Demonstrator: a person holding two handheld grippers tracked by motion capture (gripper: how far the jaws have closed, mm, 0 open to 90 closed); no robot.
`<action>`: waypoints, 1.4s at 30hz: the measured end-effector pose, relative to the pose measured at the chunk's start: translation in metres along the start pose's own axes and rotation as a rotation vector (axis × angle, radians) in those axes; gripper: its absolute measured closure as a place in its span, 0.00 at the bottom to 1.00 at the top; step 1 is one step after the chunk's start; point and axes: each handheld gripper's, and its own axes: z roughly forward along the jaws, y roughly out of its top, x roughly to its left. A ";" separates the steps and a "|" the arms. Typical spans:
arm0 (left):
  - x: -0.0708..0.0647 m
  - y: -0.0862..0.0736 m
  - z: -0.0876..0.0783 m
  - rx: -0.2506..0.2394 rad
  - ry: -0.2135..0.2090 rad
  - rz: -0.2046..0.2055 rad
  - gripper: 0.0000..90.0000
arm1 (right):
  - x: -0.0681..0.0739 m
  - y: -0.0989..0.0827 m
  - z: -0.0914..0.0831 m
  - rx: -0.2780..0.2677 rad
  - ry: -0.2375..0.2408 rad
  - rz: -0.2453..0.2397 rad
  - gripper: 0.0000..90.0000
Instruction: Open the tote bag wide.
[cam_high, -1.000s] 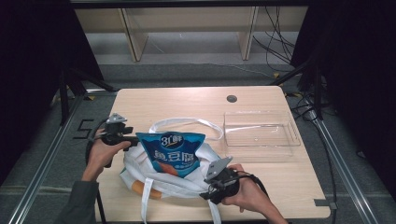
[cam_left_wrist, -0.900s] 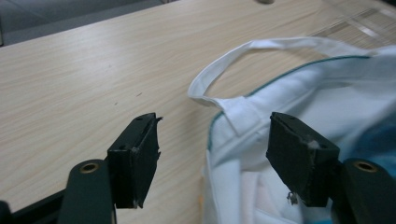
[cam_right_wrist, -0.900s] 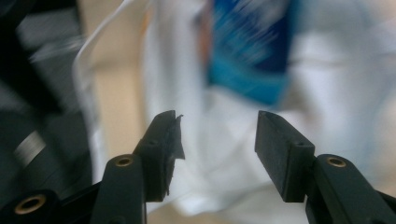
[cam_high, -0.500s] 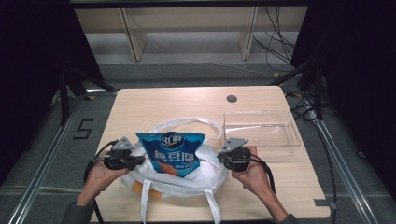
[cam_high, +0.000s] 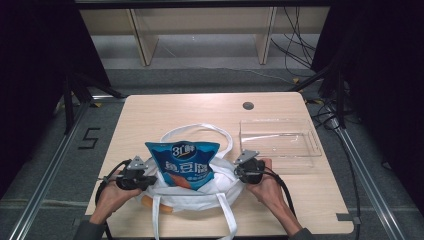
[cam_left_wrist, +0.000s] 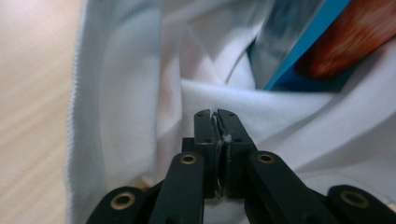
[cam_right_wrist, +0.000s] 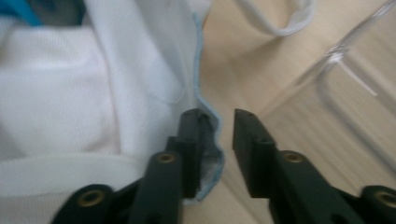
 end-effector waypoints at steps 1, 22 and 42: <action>-0.001 0.001 -0.003 -0.009 0.003 0.013 0.95 | -0.001 0.002 -0.009 -0.030 -0.006 0.021 0.74; -0.001 -0.005 0.020 0.065 -0.027 -0.014 1.00 | 0.026 0.016 0.018 0.029 0.123 -0.063 1.00; 0.025 0.003 0.027 0.034 -0.003 -0.064 0.98 | 0.010 0.033 0.036 -0.013 0.119 -0.019 0.99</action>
